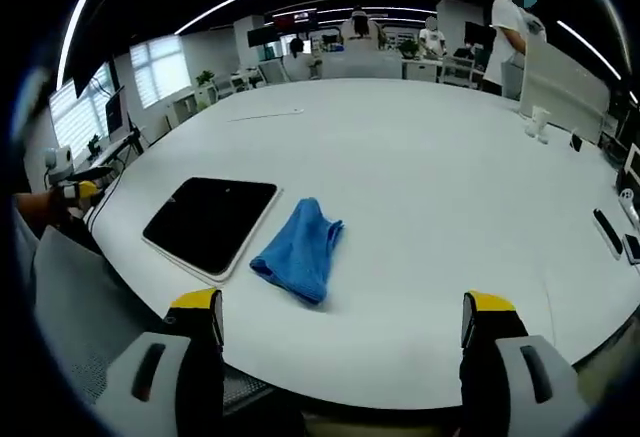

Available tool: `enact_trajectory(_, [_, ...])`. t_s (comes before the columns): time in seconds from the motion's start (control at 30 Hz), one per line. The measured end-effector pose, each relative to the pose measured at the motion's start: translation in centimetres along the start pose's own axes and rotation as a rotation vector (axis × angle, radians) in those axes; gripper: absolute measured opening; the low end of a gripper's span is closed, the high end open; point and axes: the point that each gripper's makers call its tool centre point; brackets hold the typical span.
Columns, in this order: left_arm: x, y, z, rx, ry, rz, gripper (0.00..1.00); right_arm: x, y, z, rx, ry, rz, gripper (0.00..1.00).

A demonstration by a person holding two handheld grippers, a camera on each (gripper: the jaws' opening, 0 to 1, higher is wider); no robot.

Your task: Wipe the mirror surface with the cleaning cloth until all visible marks leave the cleaned area.

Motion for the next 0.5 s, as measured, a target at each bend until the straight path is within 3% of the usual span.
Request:
enact_trajectory(0.27, [0.7, 0.4, -0.6, -0.016, 0.011, -0.009, 0.99, 0.1, -0.2, -0.8, -0.012, 0.002, -0.007, 0.98])
enact_trajectory(0.5, [0.4, -0.2, 0.0, -0.012, 0.030, -0.002, 0.99, -0.3, -0.5, -0.8, -0.019, 0.014, 0.006, 0.98])
Point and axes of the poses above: the point that each gripper's makers call its tool centre point, and the gripper's own axes: y roughly forward along the fingers, z roughly to its left, x roughly out of its top, and after that the axes turned 6 degrees about -z, right-handed
